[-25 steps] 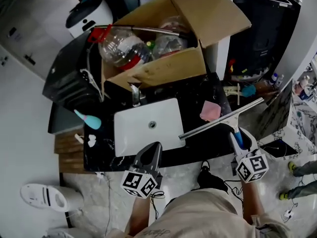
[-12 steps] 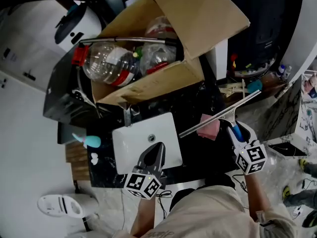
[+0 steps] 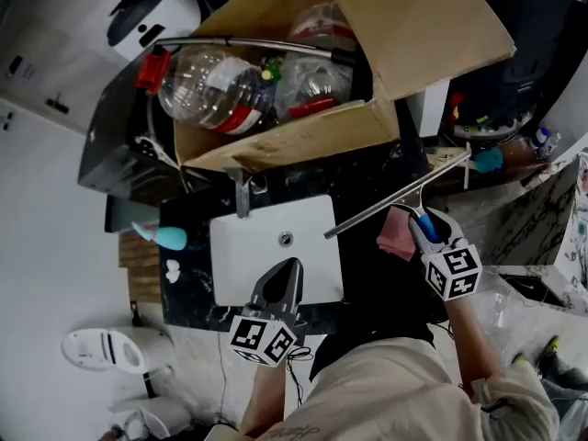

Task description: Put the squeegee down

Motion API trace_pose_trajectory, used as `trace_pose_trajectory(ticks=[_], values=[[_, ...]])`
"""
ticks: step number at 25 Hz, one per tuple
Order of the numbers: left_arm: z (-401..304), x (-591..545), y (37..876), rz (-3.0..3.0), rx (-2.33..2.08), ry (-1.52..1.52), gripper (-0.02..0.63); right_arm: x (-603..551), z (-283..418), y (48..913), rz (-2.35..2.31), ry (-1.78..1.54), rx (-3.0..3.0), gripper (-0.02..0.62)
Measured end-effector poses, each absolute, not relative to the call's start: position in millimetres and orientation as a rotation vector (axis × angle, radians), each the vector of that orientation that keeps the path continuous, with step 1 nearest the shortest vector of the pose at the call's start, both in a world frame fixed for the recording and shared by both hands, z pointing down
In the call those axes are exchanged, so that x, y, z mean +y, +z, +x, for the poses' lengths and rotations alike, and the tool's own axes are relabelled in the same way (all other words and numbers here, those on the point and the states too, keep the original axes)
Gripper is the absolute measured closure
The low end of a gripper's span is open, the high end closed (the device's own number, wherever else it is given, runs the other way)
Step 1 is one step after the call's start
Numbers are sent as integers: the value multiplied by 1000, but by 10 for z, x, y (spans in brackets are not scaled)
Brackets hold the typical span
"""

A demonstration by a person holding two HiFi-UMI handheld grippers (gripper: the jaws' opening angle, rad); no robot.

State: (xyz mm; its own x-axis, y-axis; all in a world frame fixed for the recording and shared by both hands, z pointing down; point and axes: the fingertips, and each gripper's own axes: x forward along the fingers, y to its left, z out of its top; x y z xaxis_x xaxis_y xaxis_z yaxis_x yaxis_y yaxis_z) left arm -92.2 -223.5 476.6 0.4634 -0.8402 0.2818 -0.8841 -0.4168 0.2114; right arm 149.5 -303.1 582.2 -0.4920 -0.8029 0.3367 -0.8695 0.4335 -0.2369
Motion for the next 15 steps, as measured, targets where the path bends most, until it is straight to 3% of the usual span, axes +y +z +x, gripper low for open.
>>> trace_pose_trajectory(ticks=[15], values=[[-1267,-2272,4730,2371,-1457,145,592,-3367,1095,6360,1471,632,-2277,463]])
